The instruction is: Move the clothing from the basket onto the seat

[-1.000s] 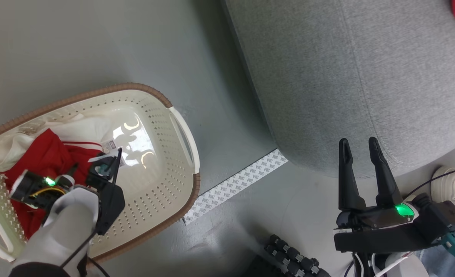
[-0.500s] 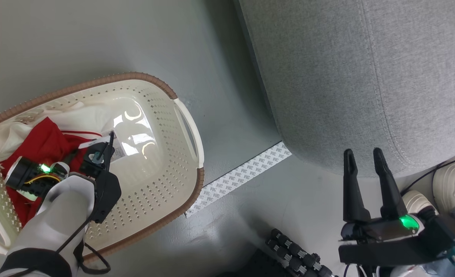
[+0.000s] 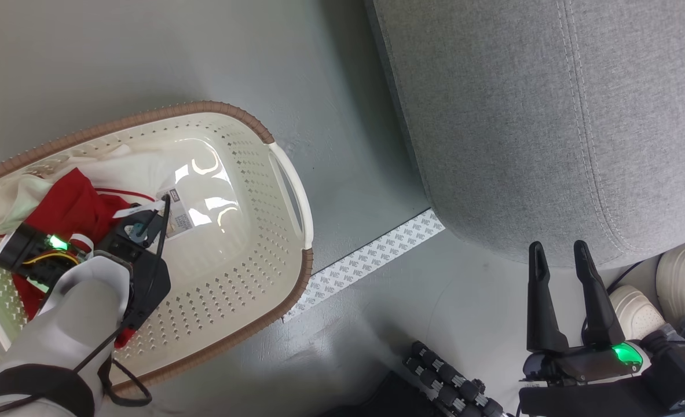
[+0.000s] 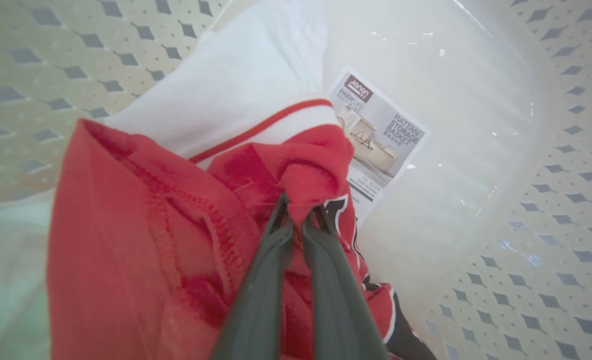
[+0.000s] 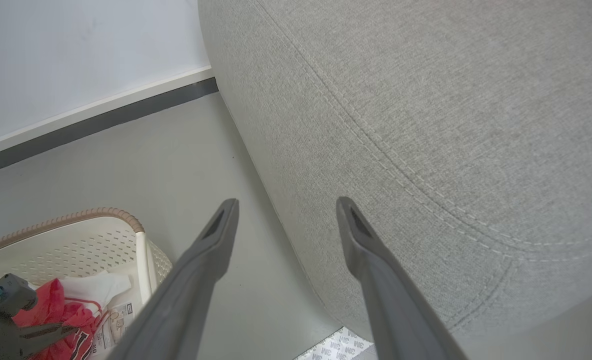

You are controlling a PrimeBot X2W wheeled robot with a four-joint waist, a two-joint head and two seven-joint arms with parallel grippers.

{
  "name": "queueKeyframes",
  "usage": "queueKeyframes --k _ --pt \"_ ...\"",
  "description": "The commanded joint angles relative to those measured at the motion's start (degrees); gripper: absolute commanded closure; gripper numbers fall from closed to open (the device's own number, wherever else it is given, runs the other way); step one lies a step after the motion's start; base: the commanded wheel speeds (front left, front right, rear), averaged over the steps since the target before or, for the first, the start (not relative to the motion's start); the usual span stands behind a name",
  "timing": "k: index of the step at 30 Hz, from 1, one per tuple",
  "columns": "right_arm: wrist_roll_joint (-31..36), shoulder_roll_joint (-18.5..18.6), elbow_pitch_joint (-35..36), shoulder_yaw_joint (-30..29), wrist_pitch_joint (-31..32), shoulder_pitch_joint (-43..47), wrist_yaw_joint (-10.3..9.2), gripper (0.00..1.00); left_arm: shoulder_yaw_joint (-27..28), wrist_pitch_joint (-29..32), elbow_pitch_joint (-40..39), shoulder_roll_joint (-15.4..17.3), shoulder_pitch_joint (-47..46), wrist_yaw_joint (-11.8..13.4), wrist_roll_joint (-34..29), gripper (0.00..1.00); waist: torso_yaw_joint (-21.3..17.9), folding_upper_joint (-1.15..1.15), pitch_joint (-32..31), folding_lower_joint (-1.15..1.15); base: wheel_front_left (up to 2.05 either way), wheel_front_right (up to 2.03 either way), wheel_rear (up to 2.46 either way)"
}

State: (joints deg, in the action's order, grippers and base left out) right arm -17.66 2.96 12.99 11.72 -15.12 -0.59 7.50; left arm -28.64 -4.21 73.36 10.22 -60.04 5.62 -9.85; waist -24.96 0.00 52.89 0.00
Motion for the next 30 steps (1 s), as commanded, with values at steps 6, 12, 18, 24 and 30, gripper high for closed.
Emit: queueKeyframes --k 6,12,18,24,30 --pt "-0.28 -0.14 -0.63 0.97 -0.05 -2.04 -0.02 0.00 0.86 -2.42 0.47 0.26 -0.22 -0.74 2.41 1.00 -0.36 0.00 -0.68 0.00 0.00 0.00 0.00" --pt "0.21 -0.13 -2.99 3.70 -0.05 -6.79 -0.02 0.00 2.31 -7.14 0.54 0.64 0.57 -3.25 5.53 1.00 -1.07 0.00 -3.05 0.00 0.00 0.00 0.00" --pt "3.43 -0.10 -5.92 1.76 -0.05 -9.58 -0.02 0.00 3.19 -10.25 -1.14 -4.35 1.34 -5.94 8.70 1.00 5.53 0.00 -9.19 0.00 0.00 0.00 0.00" --pt "6.80 0.02 -8.68 0.70 -0.05 -10.85 -0.02 0.00 3.17 -11.02 -5.29 -7.32 3.87 -6.74 12.98 1.00 11.54 0.00 -16.79 0.00 0.00 0.00 0.00" --pt "8.60 0.05 -11.43 0.72 -0.05 -10.11 -0.02 0.00 -1.08 -10.00 -14.38 -7.45 8.78 -6.90 21.38 1.00 14.81 0.00 -24.49 0.00 0.00 0.00 0.00"
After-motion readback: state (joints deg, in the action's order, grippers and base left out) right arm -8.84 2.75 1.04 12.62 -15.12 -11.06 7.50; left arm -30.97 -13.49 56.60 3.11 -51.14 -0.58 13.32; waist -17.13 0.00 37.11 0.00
